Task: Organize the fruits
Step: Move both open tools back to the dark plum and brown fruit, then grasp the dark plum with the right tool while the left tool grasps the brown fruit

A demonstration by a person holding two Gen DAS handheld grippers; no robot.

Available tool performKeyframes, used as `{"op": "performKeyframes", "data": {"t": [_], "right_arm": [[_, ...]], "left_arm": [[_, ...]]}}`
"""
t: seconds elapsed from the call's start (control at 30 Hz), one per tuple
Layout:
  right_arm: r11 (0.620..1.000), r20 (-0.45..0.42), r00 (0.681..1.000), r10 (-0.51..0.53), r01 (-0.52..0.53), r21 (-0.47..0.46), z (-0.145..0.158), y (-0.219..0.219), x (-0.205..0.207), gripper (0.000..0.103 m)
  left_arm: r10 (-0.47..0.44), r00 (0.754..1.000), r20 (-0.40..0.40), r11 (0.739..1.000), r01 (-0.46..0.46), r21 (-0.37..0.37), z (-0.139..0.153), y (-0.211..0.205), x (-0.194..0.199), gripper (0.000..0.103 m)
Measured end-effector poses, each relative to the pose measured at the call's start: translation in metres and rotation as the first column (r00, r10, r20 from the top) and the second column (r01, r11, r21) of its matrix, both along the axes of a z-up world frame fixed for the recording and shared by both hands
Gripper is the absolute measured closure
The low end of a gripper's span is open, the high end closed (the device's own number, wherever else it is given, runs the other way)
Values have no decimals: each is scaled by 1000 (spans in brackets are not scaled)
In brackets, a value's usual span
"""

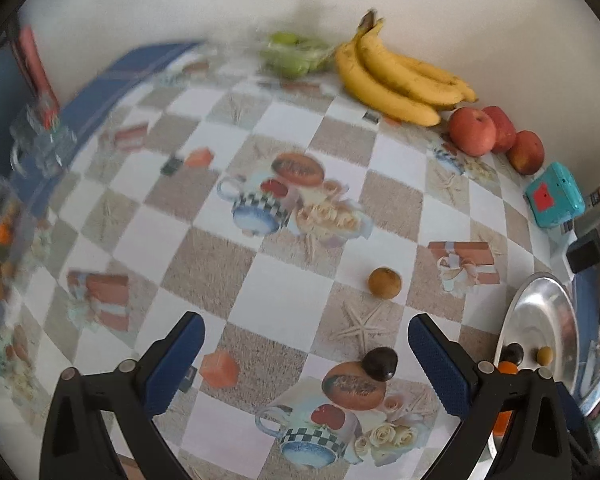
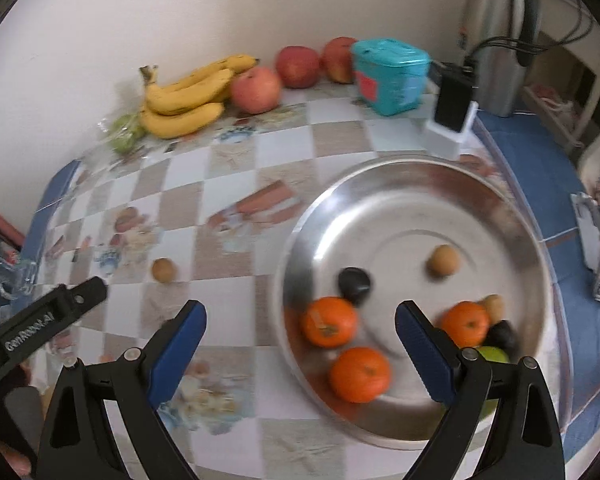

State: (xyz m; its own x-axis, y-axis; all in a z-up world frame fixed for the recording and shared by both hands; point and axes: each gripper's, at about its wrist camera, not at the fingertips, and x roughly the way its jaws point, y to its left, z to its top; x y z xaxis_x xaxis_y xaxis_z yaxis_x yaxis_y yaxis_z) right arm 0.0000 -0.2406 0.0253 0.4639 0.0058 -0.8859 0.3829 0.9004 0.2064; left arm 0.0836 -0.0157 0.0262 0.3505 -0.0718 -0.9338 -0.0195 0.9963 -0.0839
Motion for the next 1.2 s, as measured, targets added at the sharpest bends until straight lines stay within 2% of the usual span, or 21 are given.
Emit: {"op": "performKeyframes", "data": {"t": [0.1, 0.3, 0.43, 0.5, 0.6, 0.77, 1.0, 1.2], "right_arm": [[1000, 8, 1000, 30, -30, 3, 1, 17, 7, 7], [991, 28, 991, 129, -130, 43, -2, 53, 24, 10], [983, -9, 984, 179, -178, 51, -17, 74, 35, 19], [980, -35, 980, 195, -193, 57, -26, 81, 39, 20], [976, -73, 974, 213, -210, 52, -40, 89, 44, 28], [968, -122, 960, 253, -250, 35, -57, 104, 50, 31], [948, -150, 944, 295, -309, -80, -56, 122, 52, 56], [947, -135, 942, 307, -317, -58, -53, 122, 50, 69]], "left_arm": [[37, 999, -31, 999, -38, -31, -6, 12, 4, 0], [63, 995, -72, 998, -63, 10, -21, 29, 12, 0], [104, 989, -107, 994, -98, 58, -35, 42, 19, 0], [117, 986, -117, 992, -110, 68, -39, 47, 21, 0], [133, 983, -130, 990, -125, 72, -45, 53, 24, 0], [143, 980, -138, 989, -135, 65, -48, 59, 27, 0], [139, 981, -137, 989, -132, 65, -49, 59, 27, 0], [132, 982, -133, 991, -127, 51, -46, 59, 30, 0]]}}
